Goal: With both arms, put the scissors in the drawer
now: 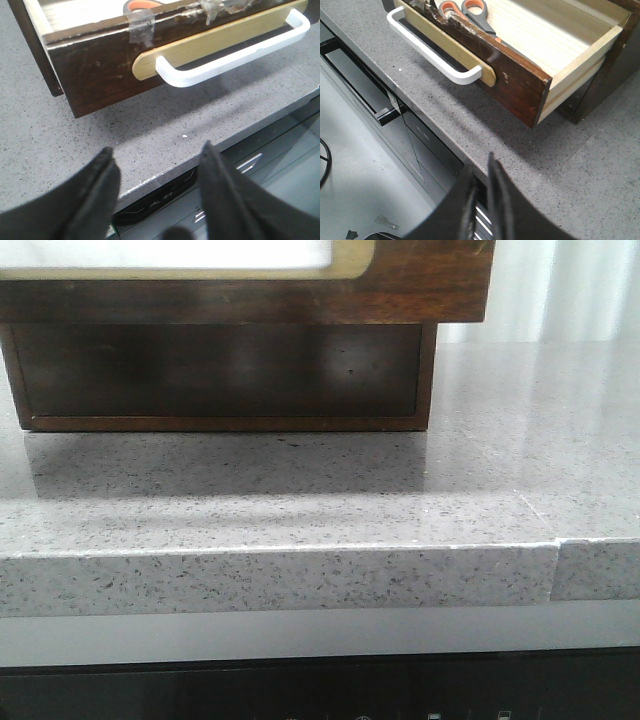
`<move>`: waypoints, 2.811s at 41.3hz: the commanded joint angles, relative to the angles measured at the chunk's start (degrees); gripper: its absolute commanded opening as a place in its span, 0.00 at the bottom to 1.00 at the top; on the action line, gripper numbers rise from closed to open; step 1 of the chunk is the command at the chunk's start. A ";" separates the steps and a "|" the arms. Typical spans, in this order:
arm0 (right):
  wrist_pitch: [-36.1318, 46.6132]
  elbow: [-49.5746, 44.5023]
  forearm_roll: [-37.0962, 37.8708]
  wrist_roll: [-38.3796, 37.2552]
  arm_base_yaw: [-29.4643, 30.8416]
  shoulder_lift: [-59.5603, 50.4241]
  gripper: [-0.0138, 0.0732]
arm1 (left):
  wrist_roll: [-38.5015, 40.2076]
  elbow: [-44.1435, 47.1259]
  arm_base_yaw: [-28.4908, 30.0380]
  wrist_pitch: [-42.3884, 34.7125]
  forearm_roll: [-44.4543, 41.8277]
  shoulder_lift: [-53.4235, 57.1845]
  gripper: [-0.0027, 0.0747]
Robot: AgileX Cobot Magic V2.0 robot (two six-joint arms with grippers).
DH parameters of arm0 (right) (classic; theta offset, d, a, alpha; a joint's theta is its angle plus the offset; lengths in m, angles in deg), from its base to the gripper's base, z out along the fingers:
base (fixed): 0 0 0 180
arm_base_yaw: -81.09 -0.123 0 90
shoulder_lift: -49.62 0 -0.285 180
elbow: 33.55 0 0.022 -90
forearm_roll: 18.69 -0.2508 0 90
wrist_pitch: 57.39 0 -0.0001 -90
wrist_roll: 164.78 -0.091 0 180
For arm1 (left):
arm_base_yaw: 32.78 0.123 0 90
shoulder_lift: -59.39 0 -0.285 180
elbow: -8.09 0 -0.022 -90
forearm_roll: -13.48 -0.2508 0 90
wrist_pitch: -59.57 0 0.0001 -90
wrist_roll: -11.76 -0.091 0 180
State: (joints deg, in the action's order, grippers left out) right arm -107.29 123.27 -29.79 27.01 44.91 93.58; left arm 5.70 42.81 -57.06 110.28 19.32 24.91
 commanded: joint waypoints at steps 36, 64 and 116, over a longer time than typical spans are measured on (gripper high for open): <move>6.50 1.33 0.02 -0.03 0.26 -0.08 0.08 | 0.47 -2.00 -0.44 -4.66 0.80 -0.39 0.01; 6.50 1.33 0.02 -0.03 0.26 -0.08 0.08 | 0.47 37.28 21.46 -44.66 -2.42 24.27 0.01; 6.50 1.33 0.02 -0.03 0.26 -0.01 0.08 | 3.87 44.13 22.93 -51.24 -2.47 27.98 0.01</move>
State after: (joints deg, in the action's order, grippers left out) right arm -104.94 123.27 -29.79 26.92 44.91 93.49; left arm 8.97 85.52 -34.14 64.56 15.79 51.72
